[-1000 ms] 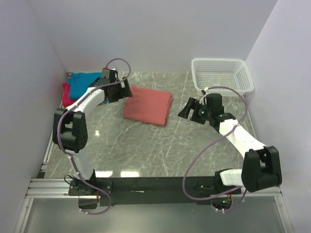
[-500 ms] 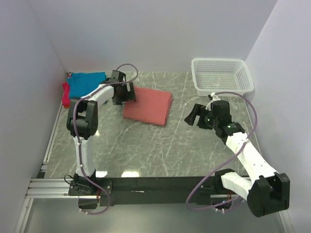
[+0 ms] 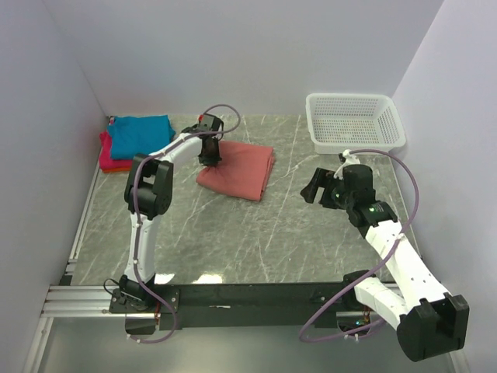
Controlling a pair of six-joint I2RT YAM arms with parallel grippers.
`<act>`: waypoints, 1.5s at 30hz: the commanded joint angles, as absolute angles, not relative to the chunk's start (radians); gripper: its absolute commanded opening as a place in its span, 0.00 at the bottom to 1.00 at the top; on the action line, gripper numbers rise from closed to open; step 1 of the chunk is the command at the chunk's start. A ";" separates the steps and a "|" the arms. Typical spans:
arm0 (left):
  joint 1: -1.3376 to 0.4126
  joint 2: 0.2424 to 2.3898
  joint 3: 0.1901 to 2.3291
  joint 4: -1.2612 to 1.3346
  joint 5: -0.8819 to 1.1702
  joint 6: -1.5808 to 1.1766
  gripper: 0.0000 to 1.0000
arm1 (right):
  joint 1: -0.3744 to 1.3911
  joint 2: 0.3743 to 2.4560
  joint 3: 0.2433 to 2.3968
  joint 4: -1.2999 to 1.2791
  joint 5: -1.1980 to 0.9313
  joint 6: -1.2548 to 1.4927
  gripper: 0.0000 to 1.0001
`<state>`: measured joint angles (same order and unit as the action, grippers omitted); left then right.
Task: Fold and stack the t-shirts
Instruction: Neatly place the folded tshirt to the corner
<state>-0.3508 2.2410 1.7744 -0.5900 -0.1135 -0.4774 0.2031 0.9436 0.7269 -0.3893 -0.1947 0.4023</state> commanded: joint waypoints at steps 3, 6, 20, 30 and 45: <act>-0.374 2.299 1.822 -0.684 -0.313 -0.462 0.01 | 0.206 0.916 0.719 -0.382 -0.156 0.377 0.92; -0.376 2.272 1.845 -0.678 -0.461 -0.437 0.01 | 0.206 0.923 0.729 -0.376 -0.155 0.373 0.92; -0.318 2.120 1.851 -0.315 -0.959 0.049 0.01 | 0.206 0.933 0.730 -0.371 -0.109 0.359 0.92; -0.227 2.123 1.959 -0.026 -0.999 0.368 0.01 | 0.204 0.974 0.742 -0.379 -0.081 0.359 0.92; -0.100 2.105 2.011 -0.104 -0.881 0.289 0.01 | 0.204 0.960 0.746 -0.390 -0.072 0.359 0.92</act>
<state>-0.1547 2.1811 1.9636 -0.0963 -0.9131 0.3569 0.2031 0.9821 0.7265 -0.3904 -0.0933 0.3721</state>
